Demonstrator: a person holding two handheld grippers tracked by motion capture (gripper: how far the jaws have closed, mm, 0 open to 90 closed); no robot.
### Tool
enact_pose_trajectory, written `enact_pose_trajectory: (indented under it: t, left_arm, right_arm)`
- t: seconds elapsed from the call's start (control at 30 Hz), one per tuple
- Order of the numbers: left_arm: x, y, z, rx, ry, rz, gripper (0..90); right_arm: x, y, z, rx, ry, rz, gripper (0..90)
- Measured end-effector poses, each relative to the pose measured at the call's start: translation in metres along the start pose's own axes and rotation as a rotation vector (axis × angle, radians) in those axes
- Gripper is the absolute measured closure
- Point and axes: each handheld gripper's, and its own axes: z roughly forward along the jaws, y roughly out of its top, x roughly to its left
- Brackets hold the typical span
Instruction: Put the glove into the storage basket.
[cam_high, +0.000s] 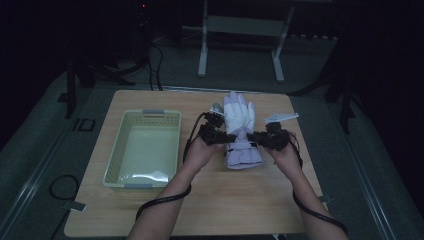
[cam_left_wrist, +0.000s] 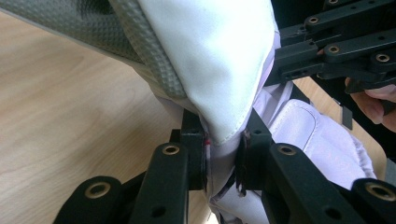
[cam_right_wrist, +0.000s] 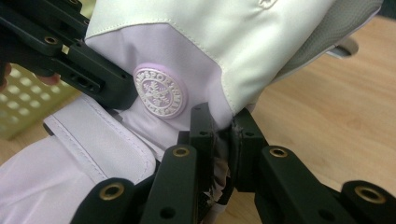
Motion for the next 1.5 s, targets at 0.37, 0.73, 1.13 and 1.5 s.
enact_pose_trajectory:
  t: [0.37, 0.73, 1.13, 1.5]
  left_arm:
    - [-0.008, 0.016, -0.034, -0.016, 0.01, 0.037, 77.2]
    - [-0.003, 0.021, -0.078, -0.029, 0.036, 0.052, 77.2]
    - [0.015, 0.005, -0.128, -0.034, 0.085, 0.056, 77.2]
    - [0.038, -0.021, -0.17, -0.037, 0.121, 0.033, 77.1]
  right_arm:
    - [0.017, 0.022, -0.016, -0.06, -0.004, 0.0, 81.7]
    - [0.043, 0.054, -0.017, -0.092, 0.002, -0.022, 81.7]
    - [0.085, 0.083, 0.005, -0.097, 0.022, -0.065, 81.6]
    - [0.129, 0.102, 0.039, -0.087, 0.068, -0.087, 81.6]
